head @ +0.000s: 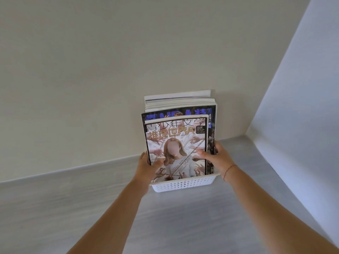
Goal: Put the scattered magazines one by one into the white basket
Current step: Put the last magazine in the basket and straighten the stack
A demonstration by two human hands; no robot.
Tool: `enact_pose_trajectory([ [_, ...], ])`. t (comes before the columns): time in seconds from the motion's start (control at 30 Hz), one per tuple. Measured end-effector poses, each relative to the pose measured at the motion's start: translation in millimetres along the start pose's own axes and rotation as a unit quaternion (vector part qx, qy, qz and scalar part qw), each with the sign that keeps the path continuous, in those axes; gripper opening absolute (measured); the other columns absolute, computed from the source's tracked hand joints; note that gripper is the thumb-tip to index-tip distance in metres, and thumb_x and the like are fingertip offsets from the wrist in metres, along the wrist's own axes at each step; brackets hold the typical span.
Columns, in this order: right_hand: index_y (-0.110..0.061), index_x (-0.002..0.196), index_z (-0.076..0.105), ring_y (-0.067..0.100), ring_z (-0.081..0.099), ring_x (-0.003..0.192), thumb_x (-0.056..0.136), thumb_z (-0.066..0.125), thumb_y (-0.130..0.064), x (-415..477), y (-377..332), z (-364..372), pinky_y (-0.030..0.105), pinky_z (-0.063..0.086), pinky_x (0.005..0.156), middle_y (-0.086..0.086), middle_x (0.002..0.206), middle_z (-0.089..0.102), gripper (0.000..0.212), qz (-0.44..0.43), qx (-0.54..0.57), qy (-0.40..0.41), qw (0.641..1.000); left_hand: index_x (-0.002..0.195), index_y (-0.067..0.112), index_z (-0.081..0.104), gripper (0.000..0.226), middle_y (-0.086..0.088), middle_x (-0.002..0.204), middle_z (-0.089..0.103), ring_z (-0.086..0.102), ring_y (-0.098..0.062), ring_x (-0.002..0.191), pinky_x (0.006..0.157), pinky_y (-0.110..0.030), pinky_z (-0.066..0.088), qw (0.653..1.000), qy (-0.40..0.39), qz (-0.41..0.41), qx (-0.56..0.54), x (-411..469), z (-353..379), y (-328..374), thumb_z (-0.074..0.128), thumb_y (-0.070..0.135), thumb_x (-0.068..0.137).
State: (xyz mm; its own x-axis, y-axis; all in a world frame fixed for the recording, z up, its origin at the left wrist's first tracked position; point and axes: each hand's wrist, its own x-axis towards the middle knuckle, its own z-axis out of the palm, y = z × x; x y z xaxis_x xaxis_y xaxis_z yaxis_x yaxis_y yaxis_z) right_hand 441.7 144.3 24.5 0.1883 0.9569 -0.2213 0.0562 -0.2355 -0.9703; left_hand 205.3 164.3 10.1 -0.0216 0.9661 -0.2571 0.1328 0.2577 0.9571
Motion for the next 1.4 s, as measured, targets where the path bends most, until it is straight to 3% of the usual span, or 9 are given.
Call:
enact_pose_trajectory([
  [0.1, -0.036, 0.102, 0.058, -0.012, 0.066, 0.076, 0.068, 0.081, -0.032, -19, 6, -4, 0.007, 0.044, 0.055, -0.016, 0.088, 0.073, 0.041, -0.010, 0.009, 0.019, 1.000, 0.088, 0.034, 0.063, 0.024, -0.009, 0.128, 0.054, 0.059, -0.027, 0.111, 0.068, -0.020, 0.049, 1.000, -0.017, 0.003, 0.007, -7, 4, -5, 0.066, 0.011, 0.084],
  [0.3, -0.027, 0.106, 0.060, 0.009, 0.072, 0.085, 0.069, 0.080, -0.023, -65, 25, -26, 0.023, 0.054, 0.070, -0.004, 0.095, 0.075, 0.043, -0.012, 0.049, 0.086, 0.995, 0.086, 0.034, 0.064, 0.023, -0.013, 0.122, 0.058, 0.063, -0.025, 0.099, 0.069, -0.026, 0.054, 0.997, -0.077, 0.013, 0.012, -28, 19, -10, 0.071, 0.012, 0.081],
  [0.4, -0.024, 0.103, 0.060, 0.011, 0.074, 0.075, 0.071, 0.079, -0.012, -92, 33, -36, 0.014, 0.054, 0.056, -0.006, 0.088, 0.076, 0.039, -0.017, 0.097, 0.114, 0.989, 0.089, 0.029, 0.065, 0.022, -0.008, 0.110, 0.063, 0.064, -0.014, 0.084, 0.053, -0.012, 0.050, 0.993, -0.116, 0.020, 0.023, -36, 29, -6, 0.073, 0.011, 0.079],
  [0.5, -0.020, 0.103, 0.060, 0.013, 0.074, 0.073, 0.070, 0.079, -0.006, -116, 38, -44, 0.014, 0.054, 0.055, -0.004, 0.086, 0.076, 0.040, -0.016, 0.122, 0.146, 0.982, 0.090, 0.027, 0.065, 0.022, -0.003, 0.098, 0.063, 0.066, -0.005, 0.069, 0.046, -0.009, 0.047, 0.988, -0.154, 0.013, 0.024, -43, 41, -5, 0.075, 0.011, 0.078],
  [0.7, -0.014, 0.106, 0.058, 0.010, 0.074, 0.070, 0.072, 0.077, -0.006, -163, 53, -63, 0.010, 0.052, 0.054, -0.007, 0.085, 0.076, 0.039, -0.015, 0.111, 0.222, 0.969, 0.088, 0.031, 0.065, 0.022, -0.006, 0.111, 0.061, 0.064, -0.018, 0.093, 0.059, -0.010, 0.047, 0.973, -0.215, 0.049, 0.067, -62, 69, -10, 0.076, 0.014, 0.077],
  [0.83, -0.015, 0.103, 0.059, 0.003, 0.072, 0.065, 0.075, 0.075, -0.009, -204, 62, -75, 0.007, 0.050, 0.051, -0.014, 0.079, 0.075, 0.033, -0.015, 0.102, 0.291, 0.951, 0.089, 0.030, 0.063, 0.022, 0.001, 0.109, 0.064, 0.062, -0.005, 0.087, 0.053, -0.005, 0.046, 0.956, -0.275, 0.066, 0.076, -83, 92, -9, 0.076, 0.015, 0.078],
  [1.0, -0.024, 0.097, 0.063, 0.017, 0.071, 0.082, 0.072, 0.079, -0.021, -265, 72, -92, 0.030, 0.054, 0.073, 0.001, 0.088, 0.074, 0.030, 0.004, 0.098, 0.401, 0.911, 0.099, 0.025, 0.062, 0.024, 0.005, 0.113, 0.061, 0.061, -0.010, 0.099, 0.063, -0.011, 0.045, 0.919, -0.372, 0.080, 0.102, -115, 128, -8, 0.074, 0.018, 0.079],
  [1.07, -0.028, 0.094, 0.062, 0.015, 0.068, 0.083, 0.071, 0.079, -0.021, -289, 77, -98, 0.029, 0.053, 0.072, -0.001, 0.088, 0.072, 0.029, 0.007, 0.112, 0.437, 0.893, 0.100, 0.026, 0.062, 0.025, 0.004, 0.114, 0.058, 0.060, -0.014, 0.103, 0.067, -0.014, 0.043, 0.902, -0.410, 0.076, 0.110, -130, 146, -8, 0.073, 0.018, 0.080],
  [1.4, -0.029, 0.099, 0.060, 0.016, 0.066, 0.085, 0.073, 0.078, -0.023, -351, 96, -134, 0.021, 0.049, 0.063, 0.002, 0.089, 0.068, 0.032, 0.026, 0.151, 0.540, 0.827, 0.085, 0.041, 0.059, 0.024, 0.020, 0.099, 0.052, 0.054, 0.001, 0.088, 0.059, -0.008, 0.038, 0.840, -0.507, 0.090, 0.172, -177, 230, -5, 0.070, 0.020, 0.083],
])
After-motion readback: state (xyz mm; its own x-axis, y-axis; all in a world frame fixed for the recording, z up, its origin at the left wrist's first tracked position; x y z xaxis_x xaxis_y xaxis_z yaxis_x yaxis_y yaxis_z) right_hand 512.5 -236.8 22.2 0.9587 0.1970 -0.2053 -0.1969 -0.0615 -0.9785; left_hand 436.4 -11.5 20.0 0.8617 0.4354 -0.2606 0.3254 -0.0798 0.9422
